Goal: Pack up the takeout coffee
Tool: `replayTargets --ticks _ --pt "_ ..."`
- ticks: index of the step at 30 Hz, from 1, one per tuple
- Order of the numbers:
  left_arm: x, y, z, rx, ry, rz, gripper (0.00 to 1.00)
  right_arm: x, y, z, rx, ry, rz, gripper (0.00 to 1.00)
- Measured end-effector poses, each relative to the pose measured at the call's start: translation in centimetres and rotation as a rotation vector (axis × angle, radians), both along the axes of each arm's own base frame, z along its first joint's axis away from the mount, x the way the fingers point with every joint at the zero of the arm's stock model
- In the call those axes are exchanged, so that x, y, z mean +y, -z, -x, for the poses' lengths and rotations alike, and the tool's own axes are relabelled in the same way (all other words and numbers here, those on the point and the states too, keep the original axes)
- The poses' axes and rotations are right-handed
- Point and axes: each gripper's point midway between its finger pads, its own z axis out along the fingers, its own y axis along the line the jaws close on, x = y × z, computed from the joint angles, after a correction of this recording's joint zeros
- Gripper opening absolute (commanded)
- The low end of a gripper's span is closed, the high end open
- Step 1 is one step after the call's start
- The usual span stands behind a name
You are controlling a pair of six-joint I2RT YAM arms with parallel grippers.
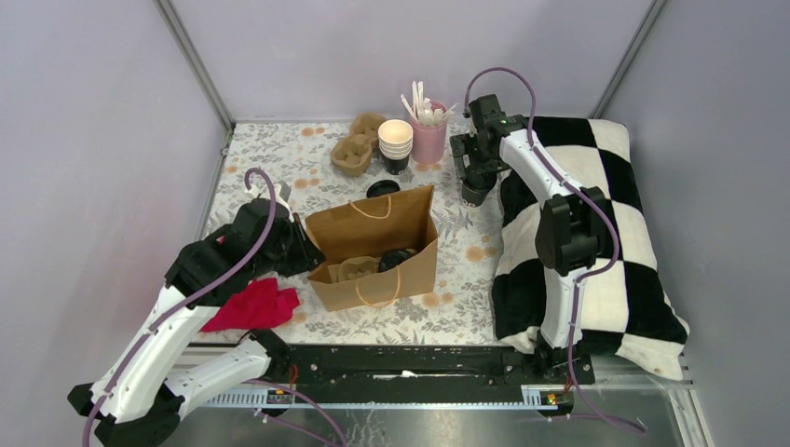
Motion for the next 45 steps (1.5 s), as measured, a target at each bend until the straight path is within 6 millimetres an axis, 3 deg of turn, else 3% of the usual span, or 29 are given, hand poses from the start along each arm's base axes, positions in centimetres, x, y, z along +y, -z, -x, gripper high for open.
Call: replayTargets --ticks 17,25,45 --pt "-0.14 0.02 -0.01 -0.001 -0.008 0.017 0.0 -0.05 -0.38 0.68 0.004 -0.003 -0.007 0.99" --pt "0.05 -0.09 0.25 -0.003 -0.01 0.021 0.0 -0.04 -0.36 0.64 0.005 -0.004 -0.007 0.91" --pt "0.01 -0.09 0.28 -0.001 -0.008 0.023 0.0 0.24 -0.11 0.19 0.008 -0.007 -0.013 0.95"
